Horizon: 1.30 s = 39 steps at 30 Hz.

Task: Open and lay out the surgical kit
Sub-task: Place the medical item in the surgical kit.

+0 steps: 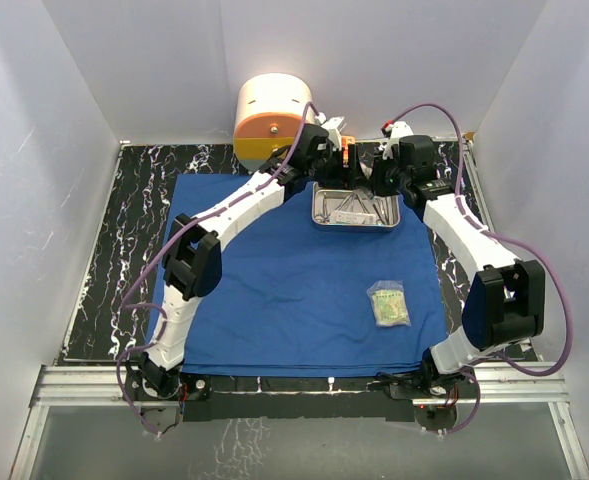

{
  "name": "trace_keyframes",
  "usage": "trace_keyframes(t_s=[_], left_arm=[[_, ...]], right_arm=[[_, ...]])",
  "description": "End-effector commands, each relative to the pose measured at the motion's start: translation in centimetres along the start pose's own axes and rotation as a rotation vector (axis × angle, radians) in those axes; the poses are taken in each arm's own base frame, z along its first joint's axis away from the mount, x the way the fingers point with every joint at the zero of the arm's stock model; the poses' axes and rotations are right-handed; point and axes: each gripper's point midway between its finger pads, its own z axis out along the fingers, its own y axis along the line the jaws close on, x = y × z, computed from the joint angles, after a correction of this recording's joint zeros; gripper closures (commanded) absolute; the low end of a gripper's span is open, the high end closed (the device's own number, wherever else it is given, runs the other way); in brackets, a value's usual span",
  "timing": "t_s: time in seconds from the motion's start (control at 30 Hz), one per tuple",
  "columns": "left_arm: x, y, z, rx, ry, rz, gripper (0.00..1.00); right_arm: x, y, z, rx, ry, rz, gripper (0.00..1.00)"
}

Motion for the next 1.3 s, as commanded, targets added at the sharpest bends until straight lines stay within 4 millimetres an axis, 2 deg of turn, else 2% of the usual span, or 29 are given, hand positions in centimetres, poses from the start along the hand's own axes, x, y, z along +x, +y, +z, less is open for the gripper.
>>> trace_keyframes(t_s=[0.0, 0.17, 0.3, 0.37, 0.57, 0.77, 0.87, 1.0, 1.13, 1.27], left_arm=[[-1.3, -1.1, 0.3, 0.073, -0.012, 0.005, 0.42], [-0.7, -1.6, 0.7, 0.121, 0.006, 0.008, 0.61], [-0.2, -1.8, 0.8, 0.143, 0.020, 0.009, 0.69], [-0.2, -2.0, 0.7, 0.164, 0.023, 0.015, 0.76], [-0.4, -1.8, 0.1, 0.209, 0.031, 0.024, 1.00], [0.6, -0.8, -1.6, 0.273, 0.070, 0.022, 1.00], [2.1, -0.9, -2.7, 0.320, 0.122, 0.086, 1.00], [5.6, -1.8, -4.4, 0.438, 0.262, 0.122, 0.97], [9.6, -3.8, -6.4, 0.581, 0.403, 0.110, 0.98], [13.8, -6.2, -7.3, 0.628, 0.492, 0.198, 0.99]], right_arm=[[-2.4, 1.4, -1.5, -0.047, -0.080, 0.001, 0.88], [-2.0, 1.6, -1.6, -0.050, -0.075, 0.000, 0.88], [-1.6, 1.4, -1.5, -0.047, -0.066, -0.003, 0.87], [-1.3, 1.5, -1.5, -0.052, -0.060, -0.006, 0.85], [-0.6, 1.5, -1.7, -0.056, -0.039, -0.039, 0.69], [-0.4, 0.2, -3.4, -0.019, -0.019, -0.078, 0.53], [-0.2, 0.0, -5.0, -0.060, -0.008, -0.082, 0.47], [0.0, -1.3, -6.8, -0.059, 0.002, -0.070, 0.44], [0.4, -5.5, -8.2, 0.019, -0.010, -0.012, 0.42], [2.2, -9.6, -8.3, 0.101, 0.014, 0.055, 0.42]])
